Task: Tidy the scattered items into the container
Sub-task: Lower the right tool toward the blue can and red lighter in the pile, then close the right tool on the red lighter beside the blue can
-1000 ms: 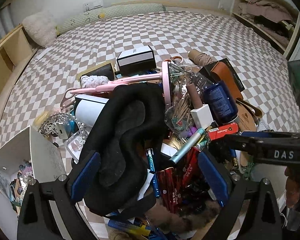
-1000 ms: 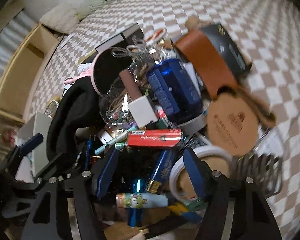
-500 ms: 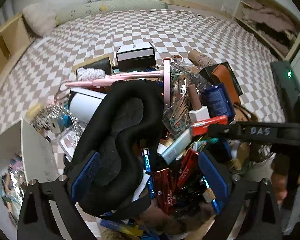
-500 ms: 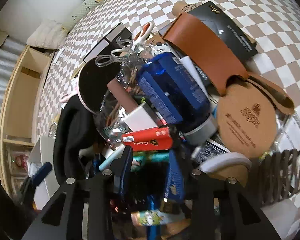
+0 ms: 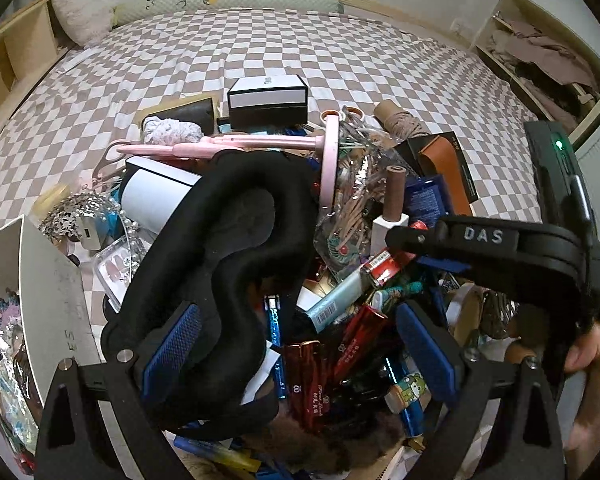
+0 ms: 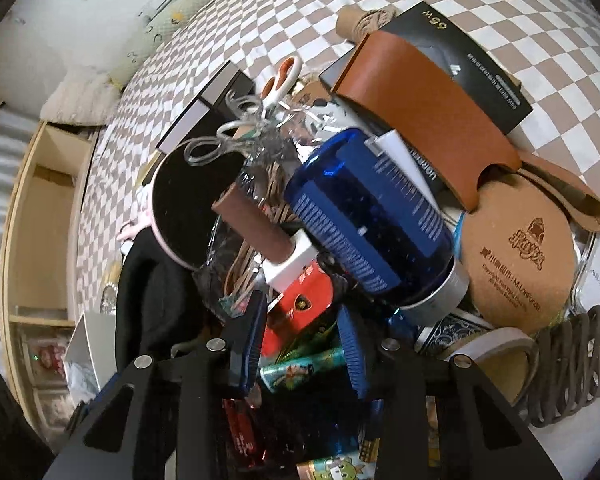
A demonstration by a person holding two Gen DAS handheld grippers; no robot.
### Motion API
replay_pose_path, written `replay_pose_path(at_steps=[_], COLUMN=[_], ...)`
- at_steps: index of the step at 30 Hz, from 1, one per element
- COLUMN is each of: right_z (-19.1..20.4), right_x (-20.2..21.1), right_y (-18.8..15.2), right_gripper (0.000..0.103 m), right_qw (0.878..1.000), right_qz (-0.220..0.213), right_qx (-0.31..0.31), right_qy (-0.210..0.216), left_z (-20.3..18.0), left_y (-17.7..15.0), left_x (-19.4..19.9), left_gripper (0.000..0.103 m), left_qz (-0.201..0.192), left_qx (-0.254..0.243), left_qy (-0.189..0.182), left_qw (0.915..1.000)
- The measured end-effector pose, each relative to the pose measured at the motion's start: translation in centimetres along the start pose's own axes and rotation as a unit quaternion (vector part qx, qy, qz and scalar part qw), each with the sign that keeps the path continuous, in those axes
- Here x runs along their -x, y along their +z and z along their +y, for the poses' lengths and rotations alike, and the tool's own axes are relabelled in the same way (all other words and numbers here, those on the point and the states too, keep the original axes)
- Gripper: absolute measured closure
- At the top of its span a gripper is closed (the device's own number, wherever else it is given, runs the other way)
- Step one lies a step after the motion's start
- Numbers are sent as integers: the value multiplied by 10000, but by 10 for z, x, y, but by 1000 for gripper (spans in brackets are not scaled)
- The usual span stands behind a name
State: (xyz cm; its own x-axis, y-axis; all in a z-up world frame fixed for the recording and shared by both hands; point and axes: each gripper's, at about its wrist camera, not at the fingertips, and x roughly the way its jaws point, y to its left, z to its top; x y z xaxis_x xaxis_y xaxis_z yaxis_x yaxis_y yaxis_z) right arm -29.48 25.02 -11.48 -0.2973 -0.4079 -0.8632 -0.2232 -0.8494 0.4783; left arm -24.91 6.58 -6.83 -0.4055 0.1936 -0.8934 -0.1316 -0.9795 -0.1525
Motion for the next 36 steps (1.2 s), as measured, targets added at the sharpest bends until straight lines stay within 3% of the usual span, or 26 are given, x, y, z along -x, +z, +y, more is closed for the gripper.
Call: replay_pose_path(at_steps=[7, 21, 24, 29, 36], right_z=[17, 50, 57, 73, 68], right_x=[-2, 2, 0, -9, -10], right_y=[2, 1, -3, -13, -12], right_gripper=[66, 76, 76, 75, 76], right_qw=[9983, 9921, 9885, 9721, 9692], right_qz=[-116, -265, -274, -241, -189], right_qx=[467, 1183, 1391, 2013, 2102], right_qy=[-329, -313, -525, -1176, -1271], left_z=[5, 40, 42, 43, 46], left_y=[1, -2, -4, -5, -6], left_x=[1, 10, 13, 16, 16], left_gripper=[5, 5, 5, 5, 5], left_qz=[-21, -32, -47, -53, -45], left_qx=[101, 490, 517, 468, 423], left_qy=[0, 80, 76, 99, 124], left_qw=[9999, 9988, 9986, 9988, 9990])
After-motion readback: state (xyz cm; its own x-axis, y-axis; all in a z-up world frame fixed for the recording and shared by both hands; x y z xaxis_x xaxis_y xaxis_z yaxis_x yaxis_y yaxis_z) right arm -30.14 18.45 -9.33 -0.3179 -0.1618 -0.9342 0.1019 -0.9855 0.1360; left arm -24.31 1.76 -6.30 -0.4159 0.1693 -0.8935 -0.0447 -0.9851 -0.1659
